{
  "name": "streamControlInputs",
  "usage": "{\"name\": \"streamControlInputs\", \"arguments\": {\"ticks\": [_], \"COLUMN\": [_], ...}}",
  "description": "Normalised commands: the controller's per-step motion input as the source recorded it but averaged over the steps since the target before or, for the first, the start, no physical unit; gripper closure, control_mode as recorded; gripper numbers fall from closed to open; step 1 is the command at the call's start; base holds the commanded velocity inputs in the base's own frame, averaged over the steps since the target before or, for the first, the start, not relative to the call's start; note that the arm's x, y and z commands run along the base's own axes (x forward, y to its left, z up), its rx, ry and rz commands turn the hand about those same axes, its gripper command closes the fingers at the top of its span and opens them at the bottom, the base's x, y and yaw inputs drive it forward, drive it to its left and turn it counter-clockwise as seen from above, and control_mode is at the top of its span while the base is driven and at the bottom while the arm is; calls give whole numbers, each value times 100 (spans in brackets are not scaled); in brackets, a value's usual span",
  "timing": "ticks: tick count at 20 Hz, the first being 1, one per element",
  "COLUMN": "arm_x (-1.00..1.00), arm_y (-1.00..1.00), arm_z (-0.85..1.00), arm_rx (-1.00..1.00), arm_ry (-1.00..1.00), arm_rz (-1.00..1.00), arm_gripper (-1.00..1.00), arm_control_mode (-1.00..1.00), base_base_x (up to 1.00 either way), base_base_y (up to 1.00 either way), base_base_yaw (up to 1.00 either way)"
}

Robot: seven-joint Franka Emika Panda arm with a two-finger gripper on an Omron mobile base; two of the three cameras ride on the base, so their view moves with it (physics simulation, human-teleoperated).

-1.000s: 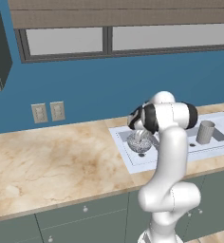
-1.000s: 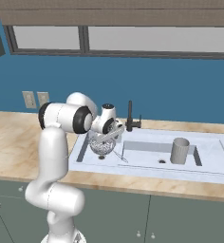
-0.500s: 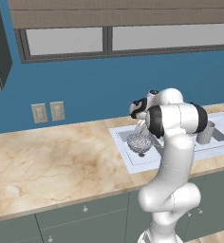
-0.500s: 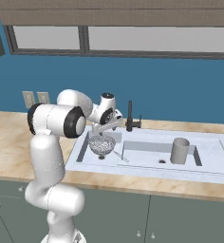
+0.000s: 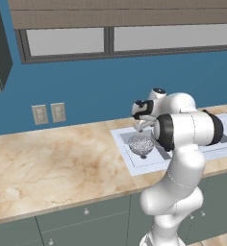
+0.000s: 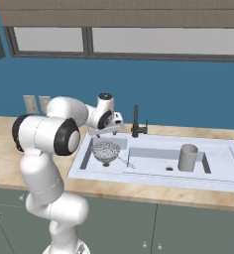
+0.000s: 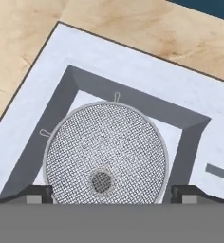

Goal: Place the strainer in the left basin and the glass cup in the right basin of the sink.

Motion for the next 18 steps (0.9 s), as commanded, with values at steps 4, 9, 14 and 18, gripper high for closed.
{"name": "streamControlInputs", "arguments": {"ticks": [4, 9, 14, 18], "arm_x": [2, 0, -20, -66], "arm_y": [10, 11, 0, 11], "arm_z": [16, 7, 1, 14], "arm_rx": [0, 11, 9, -1], "arm_ry": [1, 9, 8, -19], "arm_rz": [-39, -32, -16, -6], "arm_gripper": [-100, -100, -100, -100], "arm_control_mode": [-100, -100, -100, -100], "base_base_x": [0, 0, 0, 0], "base_base_y": [0, 0, 0, 0], "base_base_yaw": [0, 0, 0, 0]}}
